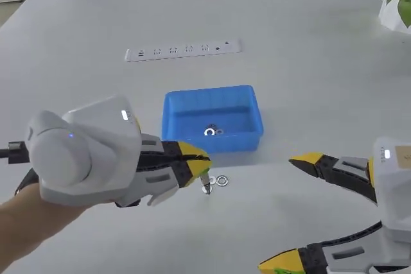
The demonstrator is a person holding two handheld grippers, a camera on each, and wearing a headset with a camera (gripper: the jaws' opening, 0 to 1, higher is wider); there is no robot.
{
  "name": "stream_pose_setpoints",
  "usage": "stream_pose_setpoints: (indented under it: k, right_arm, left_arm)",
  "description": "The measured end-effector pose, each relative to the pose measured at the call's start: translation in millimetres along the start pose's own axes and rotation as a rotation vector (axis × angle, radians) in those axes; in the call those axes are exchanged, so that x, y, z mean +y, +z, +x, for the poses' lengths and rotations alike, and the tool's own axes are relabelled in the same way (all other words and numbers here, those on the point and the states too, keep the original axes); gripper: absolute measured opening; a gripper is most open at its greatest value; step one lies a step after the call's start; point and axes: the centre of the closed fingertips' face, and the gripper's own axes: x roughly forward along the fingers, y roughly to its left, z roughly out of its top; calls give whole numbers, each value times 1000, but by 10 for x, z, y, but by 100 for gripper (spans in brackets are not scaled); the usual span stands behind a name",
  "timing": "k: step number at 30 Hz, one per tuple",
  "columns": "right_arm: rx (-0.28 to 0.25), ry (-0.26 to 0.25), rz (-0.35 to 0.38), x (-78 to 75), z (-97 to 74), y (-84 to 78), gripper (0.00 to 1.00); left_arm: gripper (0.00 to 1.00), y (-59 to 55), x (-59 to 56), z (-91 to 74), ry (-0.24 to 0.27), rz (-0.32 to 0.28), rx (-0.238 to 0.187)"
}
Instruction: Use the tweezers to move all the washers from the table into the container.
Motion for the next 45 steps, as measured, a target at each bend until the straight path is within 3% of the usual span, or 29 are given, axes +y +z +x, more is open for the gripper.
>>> stream_pose_setpoints:
  k: [22,29,39,43,45]
  right_arm:
    - [13,18,10,44,40,-26,96]
    - [14,91,-51,78,289,122,94]
    - [56,223,-124,51,628,236,79]
    - [101,271,-171,33,760,225,68]
    - [93,282,-191,32,821,258,59]
  left_arm:
    - [5,-59,56,47,-10,-7,19]
    - [5,-62,59,75,-31,11,37]
    - [5,-78,36,59,-43,-8,51]
    - [5,-103,51,38,-39,-22,55]
    - [5,-112,63,32,-32,-24,59]
